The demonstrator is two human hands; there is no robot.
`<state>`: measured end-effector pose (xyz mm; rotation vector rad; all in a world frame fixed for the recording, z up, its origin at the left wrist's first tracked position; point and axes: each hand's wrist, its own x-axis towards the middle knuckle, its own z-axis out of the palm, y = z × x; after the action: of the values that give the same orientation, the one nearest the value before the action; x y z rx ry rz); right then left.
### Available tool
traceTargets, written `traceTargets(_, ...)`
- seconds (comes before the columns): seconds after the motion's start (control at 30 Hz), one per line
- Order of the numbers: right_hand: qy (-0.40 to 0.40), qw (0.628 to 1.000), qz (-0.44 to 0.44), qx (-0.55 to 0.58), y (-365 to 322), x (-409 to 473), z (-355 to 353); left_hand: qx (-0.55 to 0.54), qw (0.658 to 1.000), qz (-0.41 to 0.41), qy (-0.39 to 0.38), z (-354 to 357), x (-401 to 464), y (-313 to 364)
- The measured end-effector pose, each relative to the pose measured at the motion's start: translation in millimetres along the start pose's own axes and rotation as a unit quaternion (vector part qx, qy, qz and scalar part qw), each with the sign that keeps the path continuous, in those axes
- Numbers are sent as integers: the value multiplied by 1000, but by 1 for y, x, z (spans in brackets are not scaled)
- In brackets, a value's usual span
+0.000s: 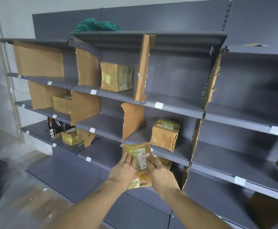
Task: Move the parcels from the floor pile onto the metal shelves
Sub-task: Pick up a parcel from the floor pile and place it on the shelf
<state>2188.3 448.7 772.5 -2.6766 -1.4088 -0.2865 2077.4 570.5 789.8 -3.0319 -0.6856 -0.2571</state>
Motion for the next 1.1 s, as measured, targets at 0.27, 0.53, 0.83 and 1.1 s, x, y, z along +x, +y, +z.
traceTargets(0.27,9,1000,-26,0,-70,53,13,18,999,-24,-17,3,7,-88)
traceTargets(0.53,-4,994,-104,13,-139,137,52,28,993,-101,-50,13,19,-182)
traceTargets(0.83,15,987,-148,55,-176,231,80,50,985,-149,-70,26,72,-259)
traceTargets(1.1,-42,981,-171,83,-154,266,89,57,981,-133,-127,53,120,-273)
